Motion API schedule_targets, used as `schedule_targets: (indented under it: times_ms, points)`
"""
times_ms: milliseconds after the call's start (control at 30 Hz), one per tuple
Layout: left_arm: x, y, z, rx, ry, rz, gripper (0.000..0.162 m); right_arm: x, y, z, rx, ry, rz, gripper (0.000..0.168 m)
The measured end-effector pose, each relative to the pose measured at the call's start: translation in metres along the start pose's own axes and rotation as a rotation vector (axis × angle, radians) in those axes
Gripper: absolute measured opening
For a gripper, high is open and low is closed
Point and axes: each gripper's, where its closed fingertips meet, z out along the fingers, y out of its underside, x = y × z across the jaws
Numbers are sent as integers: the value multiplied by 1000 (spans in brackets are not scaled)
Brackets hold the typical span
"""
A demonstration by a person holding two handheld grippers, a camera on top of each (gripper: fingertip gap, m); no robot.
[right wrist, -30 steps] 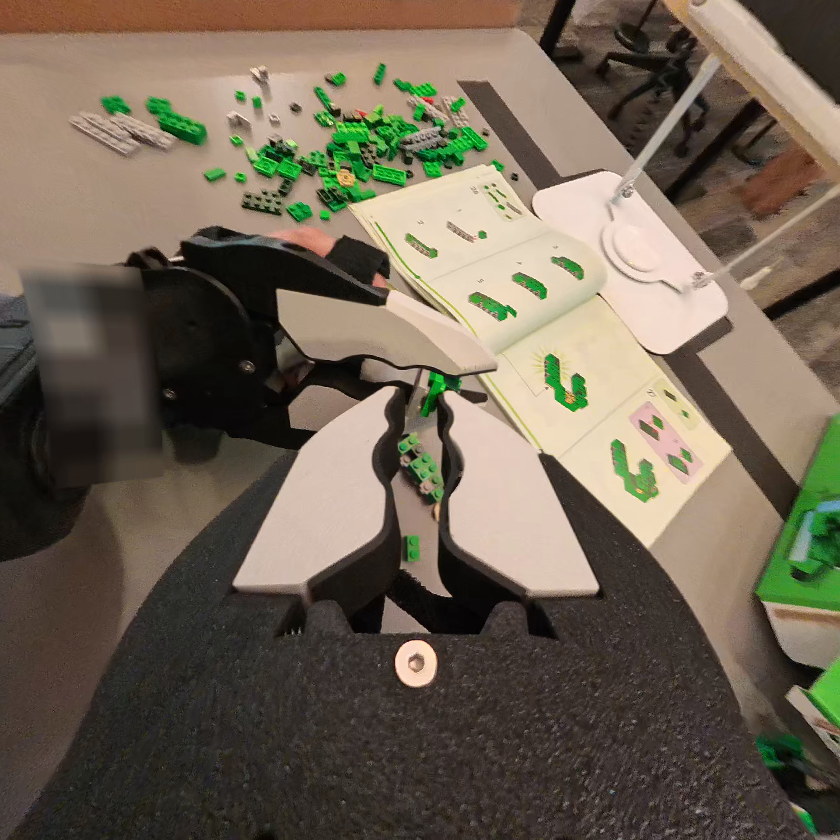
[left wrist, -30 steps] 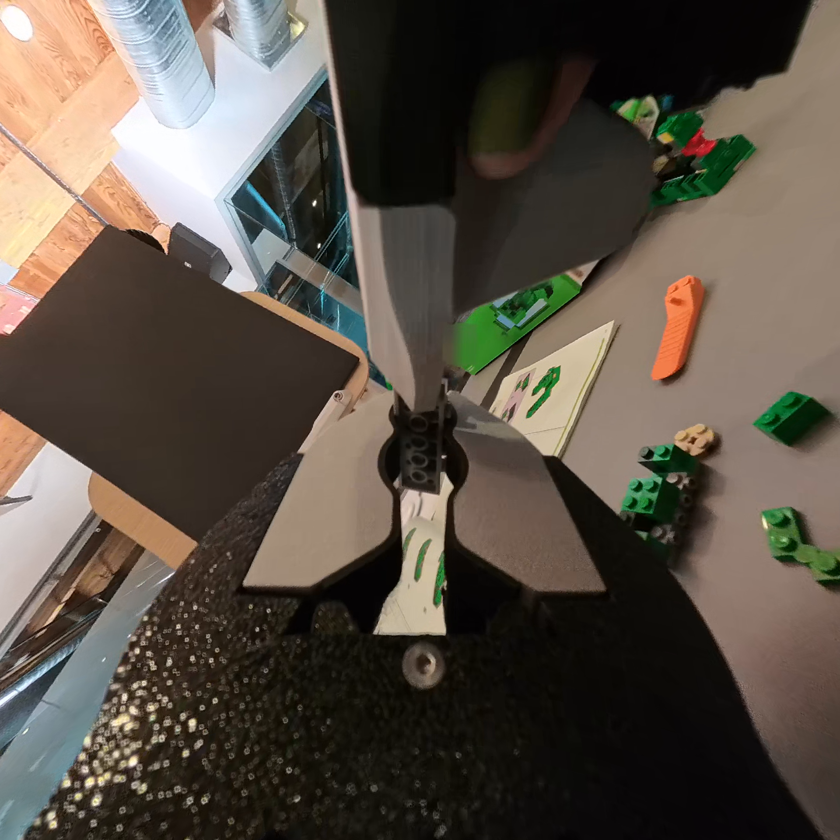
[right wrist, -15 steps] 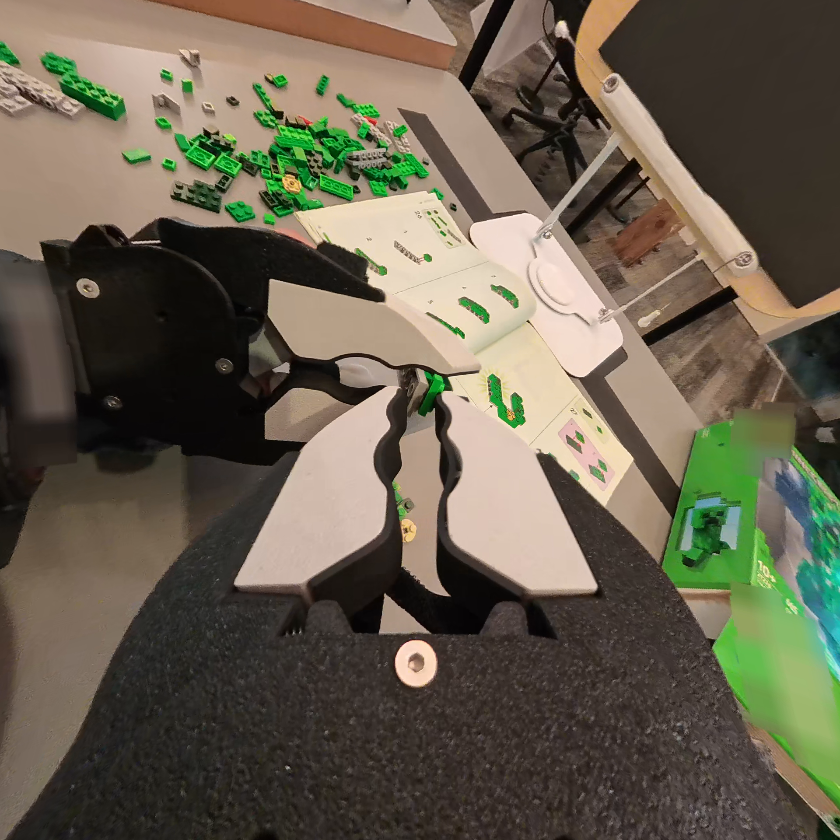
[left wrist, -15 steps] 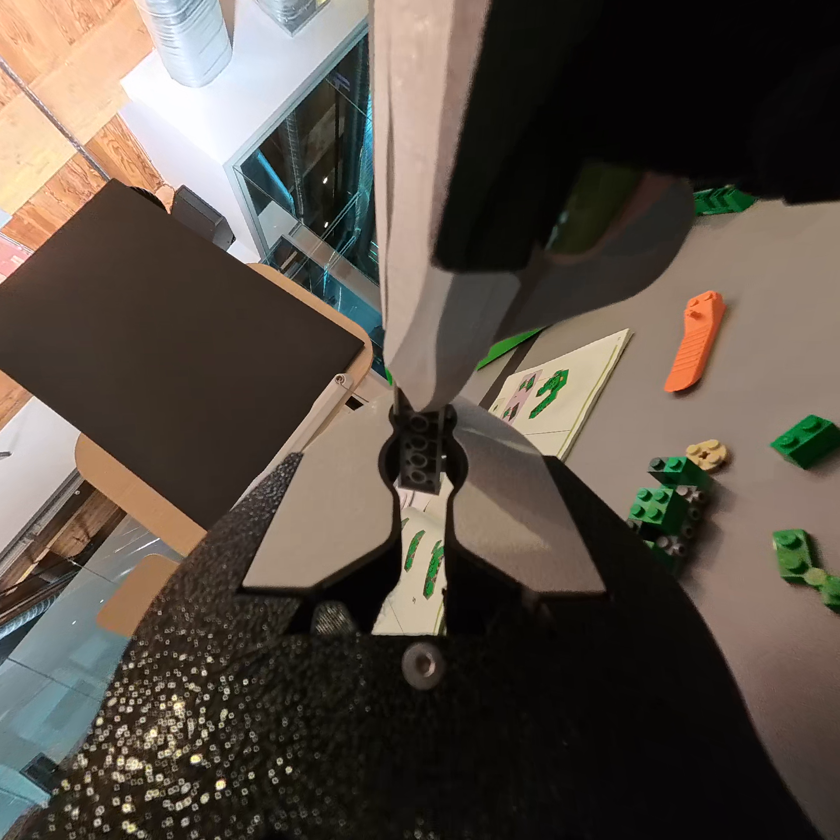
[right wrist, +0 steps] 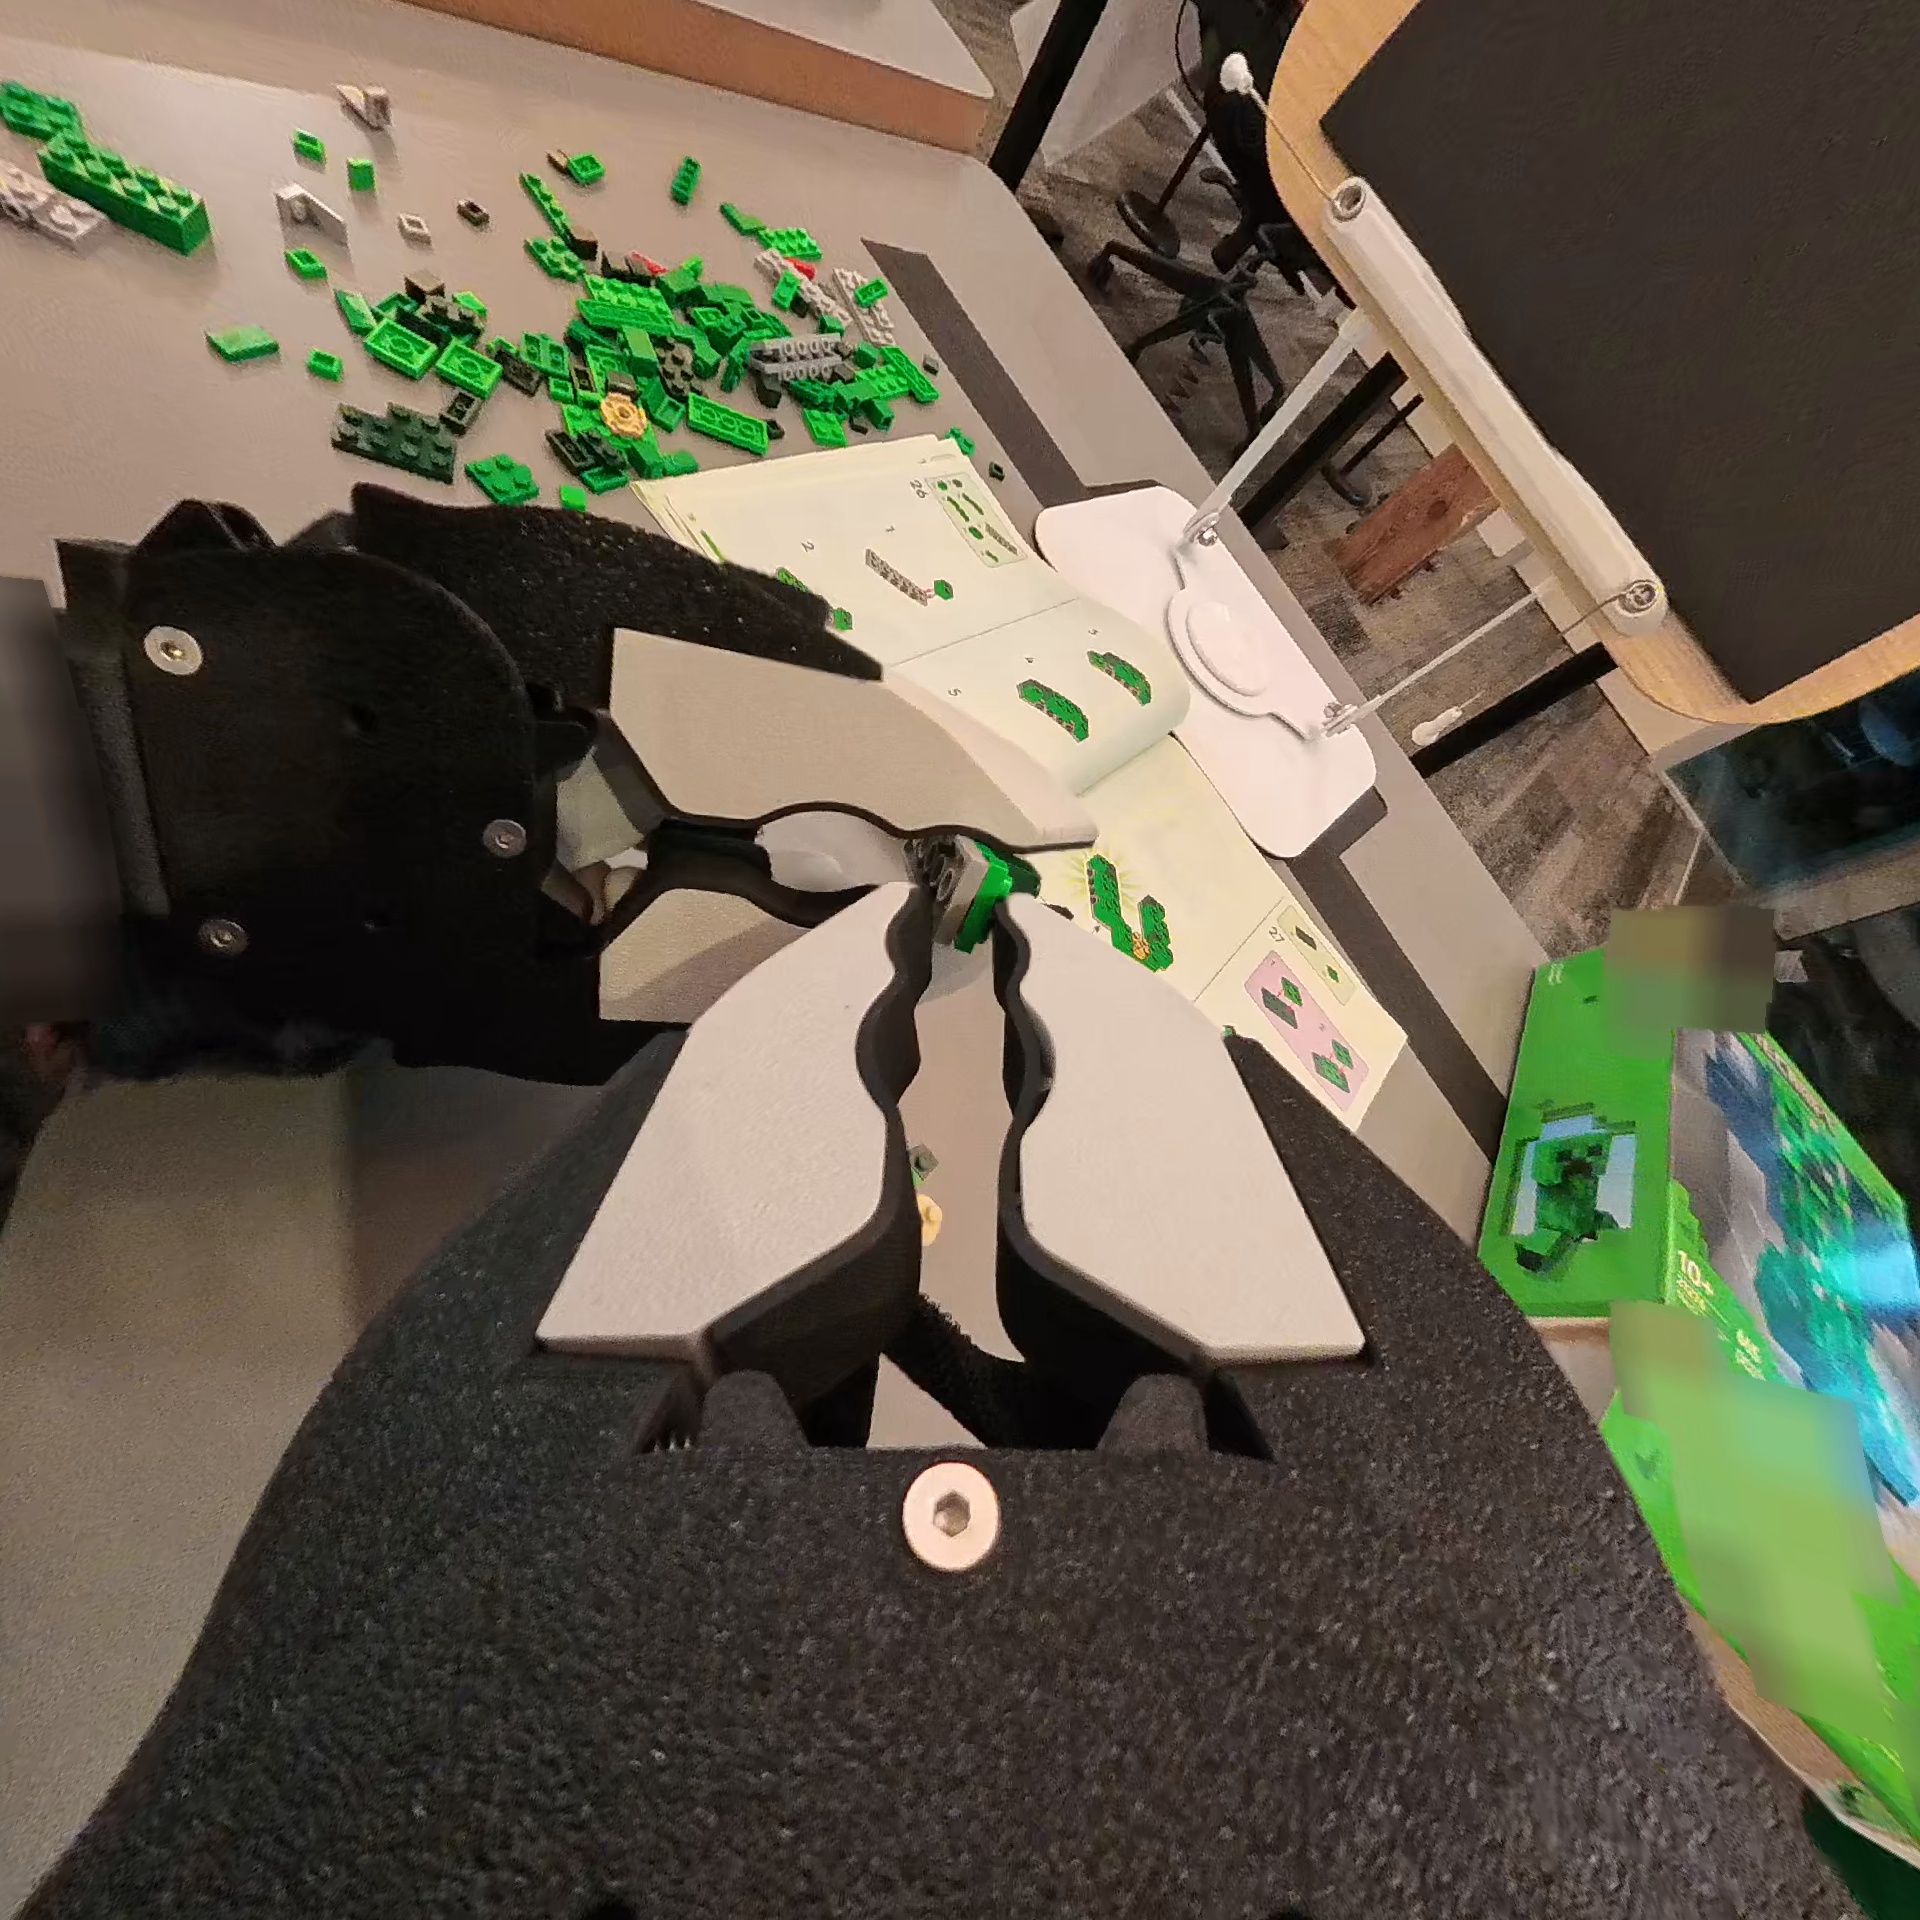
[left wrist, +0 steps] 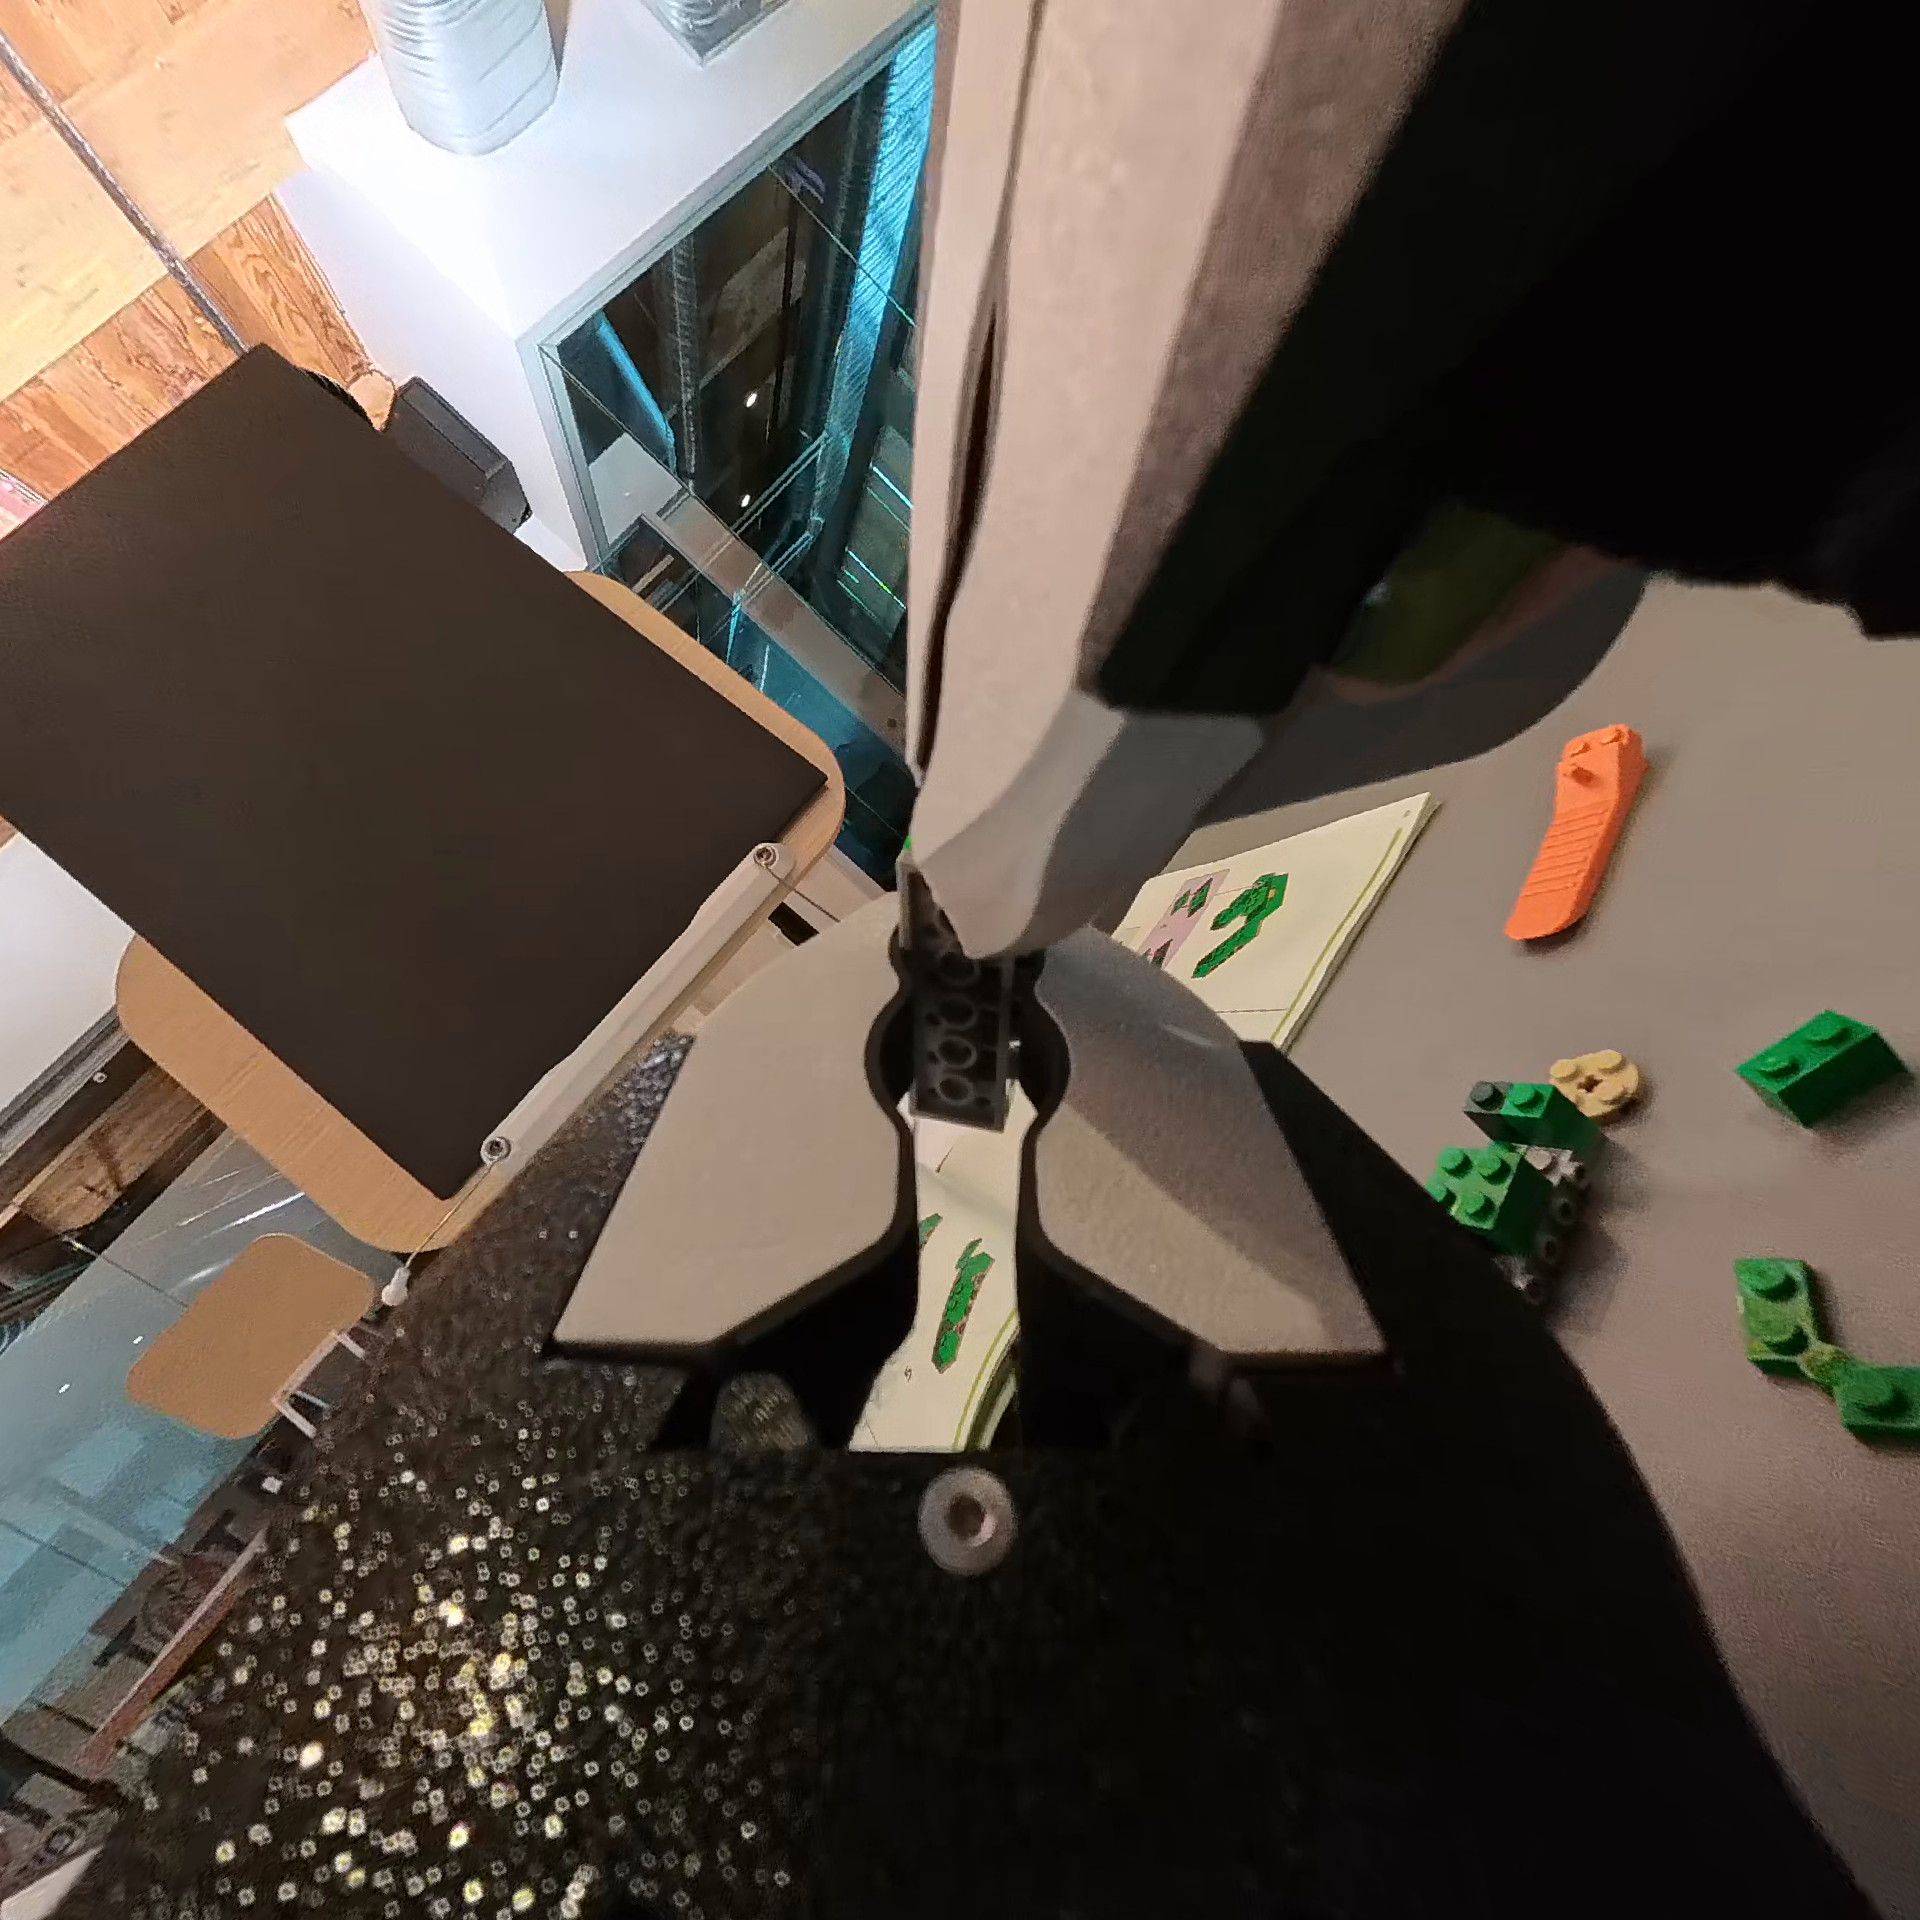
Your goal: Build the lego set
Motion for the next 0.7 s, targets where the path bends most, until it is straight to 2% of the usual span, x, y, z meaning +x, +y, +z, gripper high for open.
schedule_targets:
  times_ms: [300, 700]
  points:
    - [-5, 0, -1, -3, -26, -7, 14, 0, -4, 0, 45, -7, 40, 9]
    - [-6, -9, -5, 60, -47, 26, 14, -1, -7, -7, 200, -124, -56, 9]
